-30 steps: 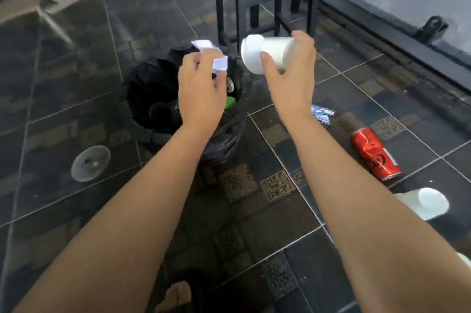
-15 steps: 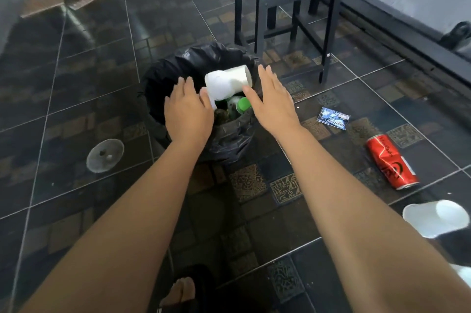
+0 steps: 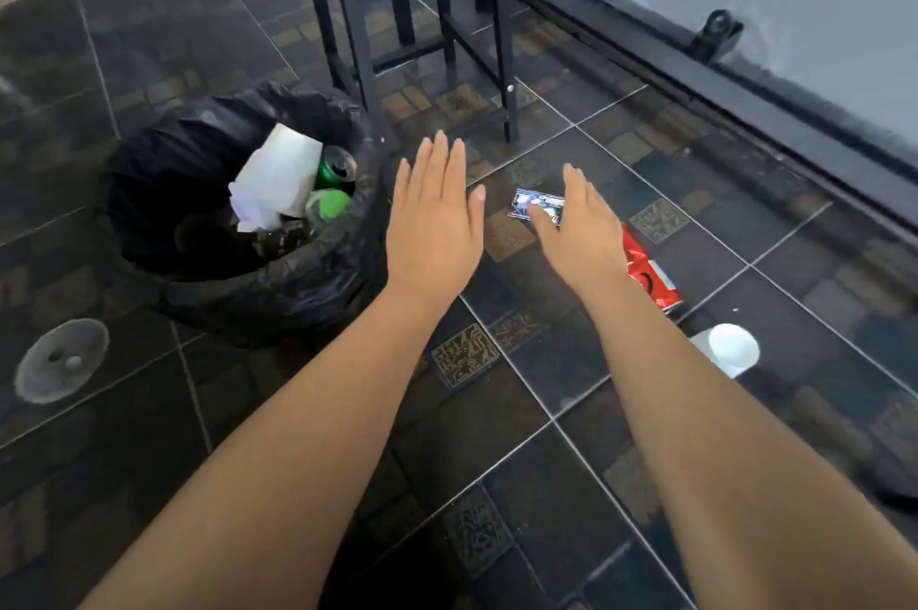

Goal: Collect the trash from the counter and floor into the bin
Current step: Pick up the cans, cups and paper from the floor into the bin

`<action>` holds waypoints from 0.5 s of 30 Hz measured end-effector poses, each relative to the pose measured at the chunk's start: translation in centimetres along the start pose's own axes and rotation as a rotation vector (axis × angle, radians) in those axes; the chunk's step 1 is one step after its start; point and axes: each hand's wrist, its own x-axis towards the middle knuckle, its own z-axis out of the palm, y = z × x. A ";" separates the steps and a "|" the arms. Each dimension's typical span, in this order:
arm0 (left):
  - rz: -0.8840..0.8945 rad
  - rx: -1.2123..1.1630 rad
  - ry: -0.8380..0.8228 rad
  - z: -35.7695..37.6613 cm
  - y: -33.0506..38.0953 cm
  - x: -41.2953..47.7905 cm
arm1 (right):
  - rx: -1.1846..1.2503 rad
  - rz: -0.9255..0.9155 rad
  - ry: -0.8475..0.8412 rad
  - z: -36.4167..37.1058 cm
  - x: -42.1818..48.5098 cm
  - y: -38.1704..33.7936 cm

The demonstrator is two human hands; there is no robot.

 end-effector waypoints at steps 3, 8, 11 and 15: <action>0.067 -0.020 -0.122 4.0 2.4 0.1 | -0.115 0.121 -0.047 -0.3 -1.1 5.4; 0.107 0.034 -0.394 10.7 4.2 0.9 | -0.213 0.272 -0.081 0.6 -1.8 11.0; 0.079 0.052 -0.527 14.4 4.8 2.1 | -0.273 0.308 -0.135 1.6 -1.2 12.6; 0.112 0.126 -0.664 18.5 5.0 4.2 | -0.372 0.300 -0.177 3.2 -0.1 13.6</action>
